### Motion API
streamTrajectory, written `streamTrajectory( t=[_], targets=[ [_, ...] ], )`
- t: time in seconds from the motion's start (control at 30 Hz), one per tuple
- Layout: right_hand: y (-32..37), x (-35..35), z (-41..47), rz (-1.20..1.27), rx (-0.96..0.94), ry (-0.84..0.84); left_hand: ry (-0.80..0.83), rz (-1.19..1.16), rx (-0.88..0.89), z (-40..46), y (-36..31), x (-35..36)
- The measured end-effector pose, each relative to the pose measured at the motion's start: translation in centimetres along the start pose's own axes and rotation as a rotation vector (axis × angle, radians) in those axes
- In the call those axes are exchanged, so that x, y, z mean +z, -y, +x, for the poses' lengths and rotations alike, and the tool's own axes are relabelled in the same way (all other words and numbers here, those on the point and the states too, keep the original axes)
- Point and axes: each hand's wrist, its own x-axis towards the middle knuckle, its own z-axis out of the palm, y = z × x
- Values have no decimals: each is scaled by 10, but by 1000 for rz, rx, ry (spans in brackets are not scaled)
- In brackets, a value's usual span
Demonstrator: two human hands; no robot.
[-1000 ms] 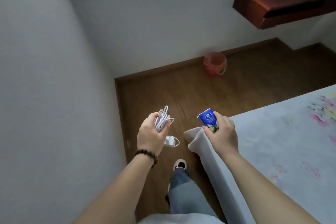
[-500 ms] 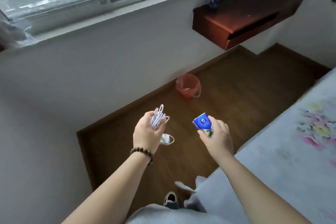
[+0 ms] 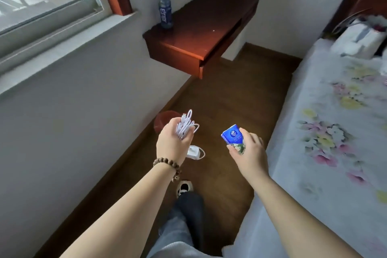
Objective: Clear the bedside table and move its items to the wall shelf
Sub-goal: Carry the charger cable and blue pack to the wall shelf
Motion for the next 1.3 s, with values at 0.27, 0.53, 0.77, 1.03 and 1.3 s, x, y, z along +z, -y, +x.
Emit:
streamTrajectory(
  t=[0.27, 0.53, 0.77, 1.03, 1.3],
  targets=[
    [11, 7, 146, 12, 204, -177, 167, -24, 149, 187, -32, 56],
    [-4, -7, 259, -50, 311, -270, 236, -100, 195, 316, -73, 130],
    [-49, -20, 378, -23, 273, -307, 235, -109, 239, 400, -121, 212],
    [-125, -66, 549, -12, 141, -235, 175, -100, 186, 500, -220, 327],
    [-178, -106, 697, -12, 48, -182, 124, -126, 149, 605, -308, 403]
  ],
)
